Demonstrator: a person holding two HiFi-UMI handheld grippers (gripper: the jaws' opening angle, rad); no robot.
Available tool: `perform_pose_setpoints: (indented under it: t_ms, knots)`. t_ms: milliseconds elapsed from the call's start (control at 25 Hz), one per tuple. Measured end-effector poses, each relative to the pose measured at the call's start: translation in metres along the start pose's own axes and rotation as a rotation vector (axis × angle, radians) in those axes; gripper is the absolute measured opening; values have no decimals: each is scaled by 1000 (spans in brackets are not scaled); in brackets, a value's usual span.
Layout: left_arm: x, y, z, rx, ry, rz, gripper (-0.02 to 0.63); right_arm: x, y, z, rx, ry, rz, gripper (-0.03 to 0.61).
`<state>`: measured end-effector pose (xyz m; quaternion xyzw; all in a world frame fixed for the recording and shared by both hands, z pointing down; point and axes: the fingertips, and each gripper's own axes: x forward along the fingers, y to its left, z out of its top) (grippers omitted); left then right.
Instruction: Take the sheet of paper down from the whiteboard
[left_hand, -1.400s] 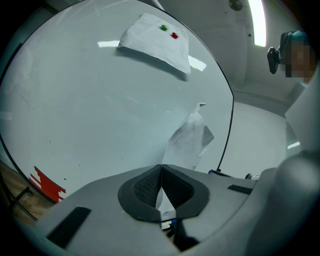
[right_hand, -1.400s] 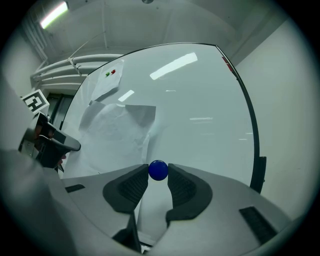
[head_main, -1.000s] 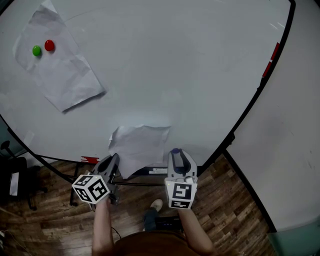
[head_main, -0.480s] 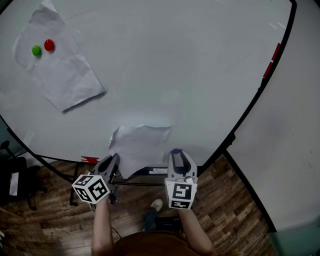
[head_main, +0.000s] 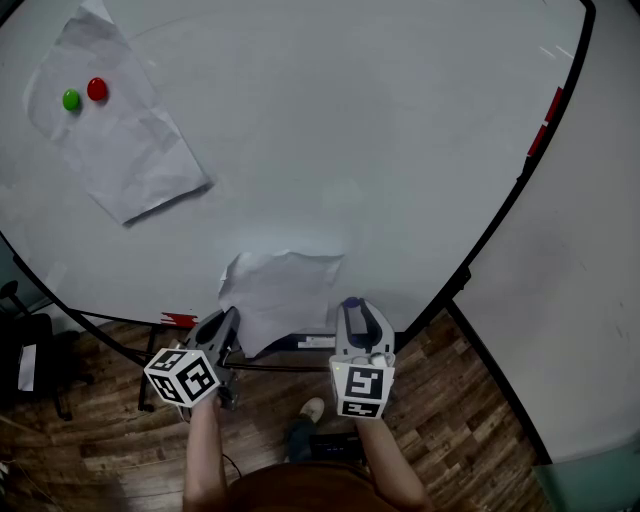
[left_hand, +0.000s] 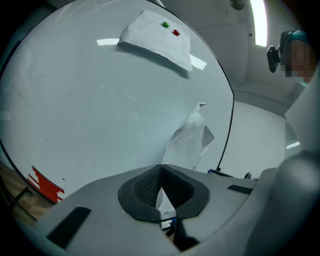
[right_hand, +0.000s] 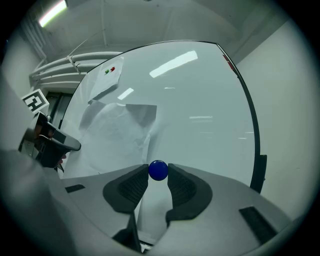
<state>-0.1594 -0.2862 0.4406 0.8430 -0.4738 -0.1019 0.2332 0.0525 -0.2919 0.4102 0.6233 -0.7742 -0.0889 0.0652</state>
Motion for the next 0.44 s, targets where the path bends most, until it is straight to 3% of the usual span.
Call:
perform_pose_setpoints:
  t_ms: [440]
  knots:
    - [2, 0, 0, -3, 1, -2, 25, 1, -2, -1, 0, 2, -2, 135]
